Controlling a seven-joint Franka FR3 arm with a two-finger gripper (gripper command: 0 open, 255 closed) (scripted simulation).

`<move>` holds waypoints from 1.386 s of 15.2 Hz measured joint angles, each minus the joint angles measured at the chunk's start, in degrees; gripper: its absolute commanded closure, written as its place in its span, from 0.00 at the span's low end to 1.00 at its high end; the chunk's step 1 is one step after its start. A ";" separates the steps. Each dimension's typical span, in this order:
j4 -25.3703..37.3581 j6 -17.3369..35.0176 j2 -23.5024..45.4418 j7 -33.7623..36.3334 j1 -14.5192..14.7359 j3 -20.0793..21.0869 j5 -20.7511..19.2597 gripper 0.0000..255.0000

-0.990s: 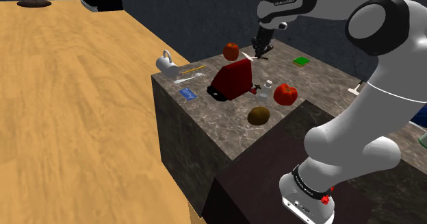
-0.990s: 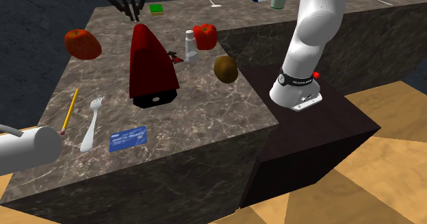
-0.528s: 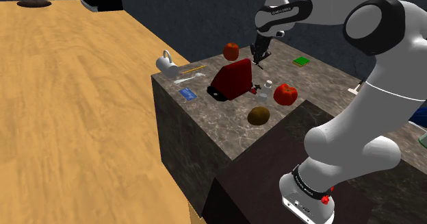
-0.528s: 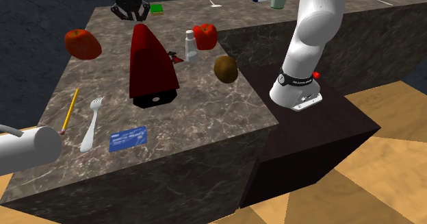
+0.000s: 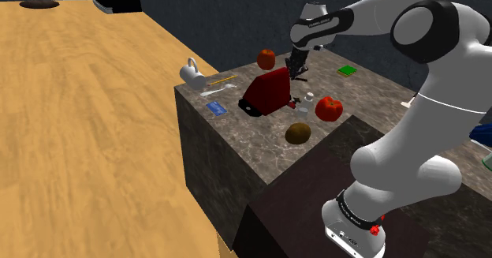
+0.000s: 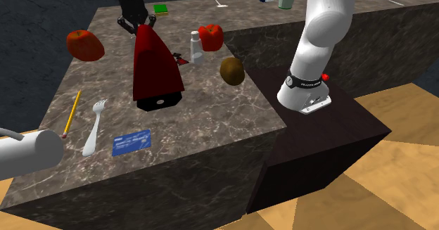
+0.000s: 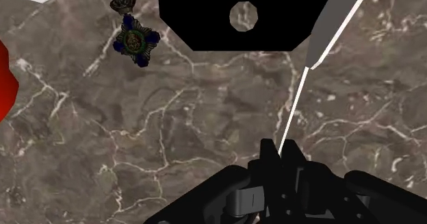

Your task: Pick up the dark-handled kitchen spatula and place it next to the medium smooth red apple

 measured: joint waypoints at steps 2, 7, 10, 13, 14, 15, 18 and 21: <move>-1.05 1.53 0.58 0.13 -0.05 -0.13 -0.31 1.00; -1.24 2.70 1.34 0.49 0.06 -0.26 -0.75 1.00; -1.17 2.88 1.54 0.55 0.08 -0.29 -0.84 0.00; -1.35 2.73 2.03 0.58 0.08 -0.39 -0.93 0.00; -1.37 2.71 2.06 0.59 0.08 -0.39 -0.94 0.00; -1.39 2.71 2.07 0.59 0.09 -0.39 -0.94 0.00; -0.63 0.69 0.71 -0.04 -0.17 -0.18 -0.24 0.00; 0.98 -2.74 -1.30 -0.56 -0.23 0.23 0.72 0.00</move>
